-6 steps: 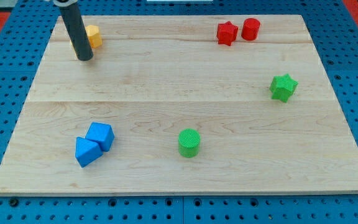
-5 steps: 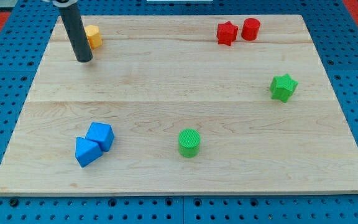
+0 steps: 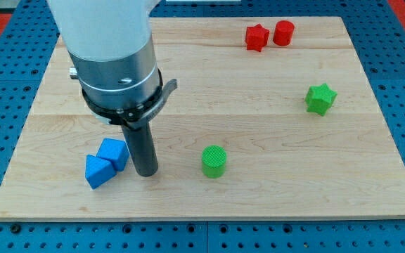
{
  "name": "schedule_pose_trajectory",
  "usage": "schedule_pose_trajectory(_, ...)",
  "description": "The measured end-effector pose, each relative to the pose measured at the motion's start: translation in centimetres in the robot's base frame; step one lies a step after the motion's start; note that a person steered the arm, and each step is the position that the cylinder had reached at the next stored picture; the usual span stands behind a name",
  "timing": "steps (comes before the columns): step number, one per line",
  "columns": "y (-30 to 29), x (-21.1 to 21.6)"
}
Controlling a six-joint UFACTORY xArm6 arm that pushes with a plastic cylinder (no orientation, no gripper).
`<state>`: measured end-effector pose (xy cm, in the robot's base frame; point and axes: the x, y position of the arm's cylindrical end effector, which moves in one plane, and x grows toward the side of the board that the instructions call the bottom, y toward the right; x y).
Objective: Move the green circle to the bottom left of the green star
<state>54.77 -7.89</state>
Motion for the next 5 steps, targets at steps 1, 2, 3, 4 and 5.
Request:
schedule_pose_trajectory(1,7.4,0.2)
schedule_pose_trajectory(2,11.5,0.9)
schedule_pose_trajectory(3,11.5,-1.4)
schedule_pose_trajectory(4,14.7,-1.0)
schedule_pose_trajectory(5,15.2,0.3)
